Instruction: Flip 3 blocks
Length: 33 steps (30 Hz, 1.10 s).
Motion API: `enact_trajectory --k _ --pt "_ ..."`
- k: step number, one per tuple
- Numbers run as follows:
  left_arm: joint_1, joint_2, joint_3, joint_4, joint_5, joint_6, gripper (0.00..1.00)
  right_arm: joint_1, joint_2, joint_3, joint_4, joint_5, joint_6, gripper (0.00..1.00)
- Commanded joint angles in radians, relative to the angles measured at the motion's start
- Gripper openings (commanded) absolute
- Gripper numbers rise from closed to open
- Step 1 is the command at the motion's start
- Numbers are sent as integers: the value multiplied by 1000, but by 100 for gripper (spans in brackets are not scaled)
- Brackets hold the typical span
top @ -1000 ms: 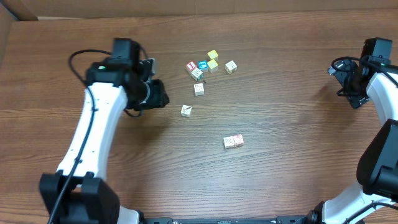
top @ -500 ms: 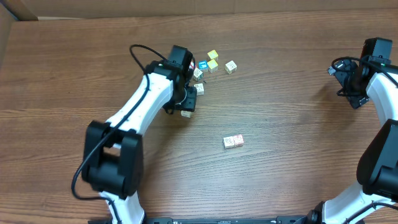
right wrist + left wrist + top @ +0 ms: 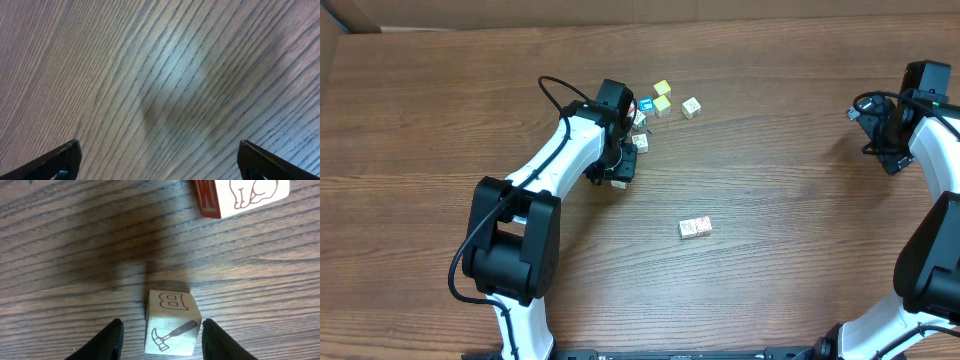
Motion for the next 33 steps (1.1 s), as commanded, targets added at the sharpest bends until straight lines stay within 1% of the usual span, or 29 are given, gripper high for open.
enact_trajectory --k 1,5,6,7,11,13,14,15,17,19,21,25,27,29,31,33 --pt "-14 14 -19 13 -10 0 45 -2 -37 23 3 1 3 100" --pt "-14 15 -49 58 -10 -1 43 -2 -37 23 3 1 3 100" --pt "-14 15 -51 63 -10 -1 41 -2 -37 23 3 1 3 100" --pt "-14 15 -51 64 -10 -4 36 -2 -37 23 3 1 3 100" --pt "-14 15 -51 60 -10 -3 36 -2 -37 23 3 1 3 100" --pt "-14 14 -51 57 -10 -3 34 -2 -37 23 3 1 3 100" --pt "-15 14 -49 55 -11 -3 31 -2 -37 23 3 1 3 100" --pt "-14 12 -42 49 -12 -3 29 -2 -37 23 3 1 3 100" --pt "-14 -9 -13 29 -13 -4 20 -2 -37 23 3 1 3 100" --pt "-15 -42 -2 25 -10 -21 18 -2 -37 23 3 1 3 100" --pt "-16 -91 -2 19 -10 -39 19 -2 -37 23 3 1 3 100" --pt "-19 -209 -2 -64 -9 -72 22 -2 -37 23 3 1 3 100" --pt "-32 -266 -2 -135 11 -96 21 -2 -37 23 3 1 3 100" --pt "-51 -312 -2 -224 70 -116 21 -2 -37 23 3 1 3 100" --pt "-75 -333 -2 -314 108 -147 18 -2 -37 23 3 1 3 100" --pt "-107 -335 -2 -400 110 -177 18 -2 -37 23 3 1 3 100"
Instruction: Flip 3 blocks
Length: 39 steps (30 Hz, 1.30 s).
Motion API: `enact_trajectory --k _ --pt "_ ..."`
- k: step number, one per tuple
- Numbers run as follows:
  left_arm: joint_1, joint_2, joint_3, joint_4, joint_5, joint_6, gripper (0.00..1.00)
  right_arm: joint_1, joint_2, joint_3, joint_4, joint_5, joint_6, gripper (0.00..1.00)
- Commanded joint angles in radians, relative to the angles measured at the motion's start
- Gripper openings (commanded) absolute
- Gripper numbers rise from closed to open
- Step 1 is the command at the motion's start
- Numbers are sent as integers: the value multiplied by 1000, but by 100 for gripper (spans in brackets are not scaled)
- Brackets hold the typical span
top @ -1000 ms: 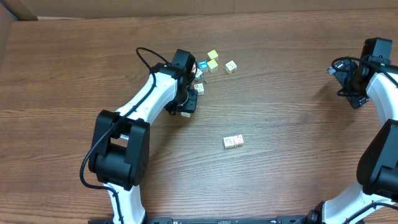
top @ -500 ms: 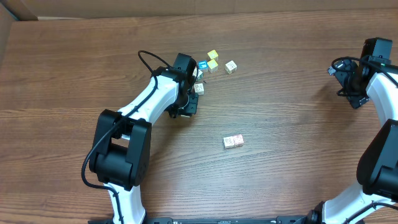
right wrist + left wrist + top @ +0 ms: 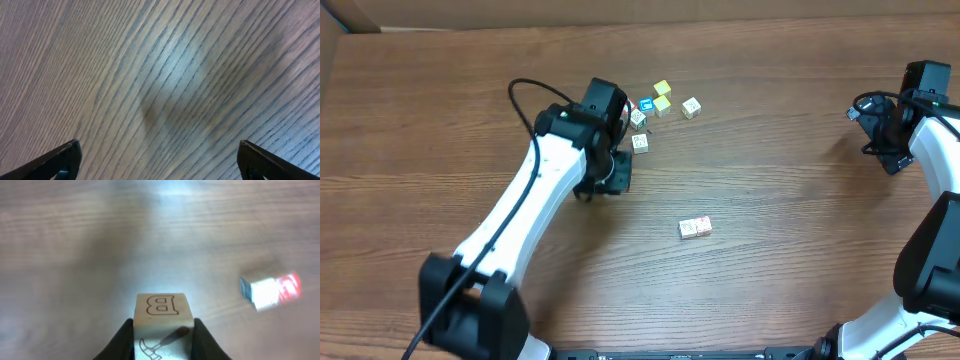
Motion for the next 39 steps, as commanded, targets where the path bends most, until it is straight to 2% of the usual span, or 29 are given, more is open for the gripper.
enact_trajectory --k 1,7,13,14,15,17,18,19,21,27,30,31,32,35,39 --pt "-60 0 4 -82 57 -69 17 -2 -37 23 3 1 3 100" --pt "-143 51 -3 -52 45 -101 7 -2 -37 23 3 1 3 100" --pt "-192 176 -3 -20 34 -139 10 -2 -37 23 3 1 3 100" --pt "-195 196 -3 -13 51 -139 13 -2 -37 23 3 2 3 100" --pt "-196 208 -3 -11 60 -138 21 -2 -37 23 3 2 3 100" --pt "-196 227 -3 -7 69 -136 46 -2 -37 23 3 2 3 100" --pt "-194 229 -3 -8 67 -136 53 -2 -37 23 3 1 3 100" --pt "-188 229 -3 -4 65 -135 57 -2 -37 23 3 1 3 100" --pt "-173 225 3 4 65 -132 58 -2 -37 23 3 2 3 100" --pt "-103 213 57 1 63 -124 46 -2 -37 23 3 1 3 100" --pt "-87 200 62 -12 50 -113 33 -2 -37 23 3 1 3 100" --pt "-86 200 62 -23 35 -113 22 -2 -37 23 3 2 3 100" --pt "-86 200 62 -42 13 -114 4 -2 -37 23 3 1 3 100" --pt "-92 200 46 -98 -46 -132 5 -2 -37 23 3 1 3 100" --pt "-107 200 -17 -132 -56 -160 4 -2 -37 23 3 2 3 100"
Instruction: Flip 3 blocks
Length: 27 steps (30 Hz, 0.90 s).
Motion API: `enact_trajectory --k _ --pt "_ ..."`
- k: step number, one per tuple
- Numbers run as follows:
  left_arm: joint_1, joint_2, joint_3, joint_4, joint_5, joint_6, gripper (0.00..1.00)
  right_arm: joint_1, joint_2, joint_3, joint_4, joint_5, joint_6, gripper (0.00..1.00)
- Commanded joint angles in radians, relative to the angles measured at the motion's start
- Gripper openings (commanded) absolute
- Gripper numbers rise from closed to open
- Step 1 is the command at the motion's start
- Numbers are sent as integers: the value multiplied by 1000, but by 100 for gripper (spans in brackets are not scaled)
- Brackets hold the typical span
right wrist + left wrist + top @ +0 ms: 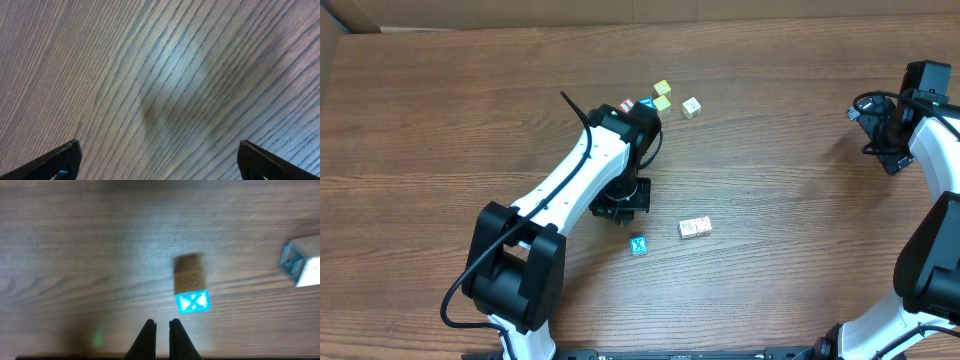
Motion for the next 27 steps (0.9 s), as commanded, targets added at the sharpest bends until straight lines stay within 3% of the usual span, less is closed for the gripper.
enact_trajectory --k 1,12,27 --pt "-16 -28 -67 -14 -37 -54 4 -2 -36 23 3 1 3 100" --pt "-47 -27 -314 135 89 -95 4 -2 -36 23 3 1 3 100" --pt "-48 -27 -332 373 119 -137 4 -2 -36 23 3 1 3 100"
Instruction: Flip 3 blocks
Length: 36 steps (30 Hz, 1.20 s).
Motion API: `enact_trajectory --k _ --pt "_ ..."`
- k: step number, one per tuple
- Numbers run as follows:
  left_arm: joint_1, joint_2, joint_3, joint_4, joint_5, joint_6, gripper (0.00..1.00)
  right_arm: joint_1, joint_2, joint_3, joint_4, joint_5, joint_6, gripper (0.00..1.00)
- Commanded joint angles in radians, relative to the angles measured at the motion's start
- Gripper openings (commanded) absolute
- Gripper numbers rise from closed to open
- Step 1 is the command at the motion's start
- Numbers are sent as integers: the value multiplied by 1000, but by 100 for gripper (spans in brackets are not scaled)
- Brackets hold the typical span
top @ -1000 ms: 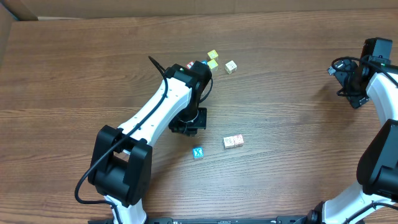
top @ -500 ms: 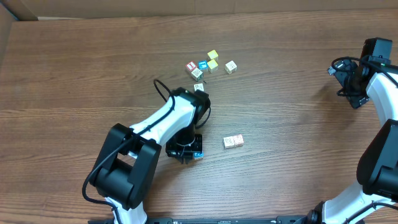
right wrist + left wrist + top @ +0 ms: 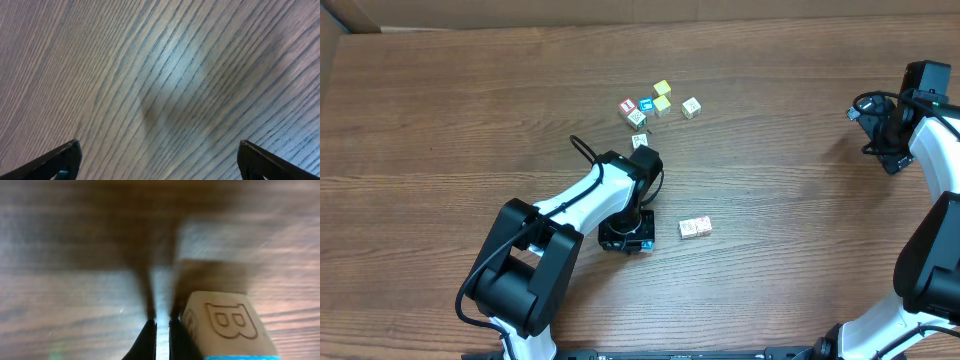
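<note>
A wooden block with a letter B [image 3: 225, 322] on its upper face and a blue edge at its near side lies on the table. It touches the right finger of my left gripper [image 3: 161, 325], which is shut with nothing between its fingers and low at the table. In the overhead view the left gripper [image 3: 625, 237] covers this block. A pale pink-and-white block [image 3: 695, 228] lies just to the right. Several more blocks [image 3: 650, 105] are clustered at the back. My right gripper [image 3: 159, 160] is open over bare wood at the far right [image 3: 885, 140].
The wooden table [image 3: 790, 200] runs wide between the two arms. The left arm [image 3: 585, 195] reaches across the middle from the front left. One small block [image 3: 640, 140] sits apart just below the cluster, close behind the left wrist.
My left gripper, still shut, has gone down from above the B block to table level, with the block now against its right finger. The right arm has not moved.
My left gripper stood open around the B-and-hammer block near the cluster. Then it was shut on that block, held above the table. Later the block lay mid-table, blue X face up, with the gripper shut and empty above it. Now the gripper is beside it.
</note>
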Motion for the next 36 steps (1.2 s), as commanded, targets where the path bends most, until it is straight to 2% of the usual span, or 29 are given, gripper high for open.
enact_trajectory --k 1,10,18,21,25,31,36 --pt "-2 -19 -2 28 16 -26 4 -2 -36 23 3 1 3 100" --pt "-2 -19 -2 132 90 -61 4 -2 -36 23 3 1 3 100" --pt "-2 -19 -2 187 90 -107 4 -2 -36 23 3 1 3 100" --pt "0 -19 2 157 47 -79 4 -2 -36 23 3 1 3 100" --pt "4 -47 30 40 -58 -80 4 -2 -36 23 3 1 3 100" --pt "-32 -95 30 -71 -50 -54 4 -2 -36 23 3 1 3 100" --pt "-78 -95 -14 5 7 -62 4 -2 -36 23 3 1 3 100"
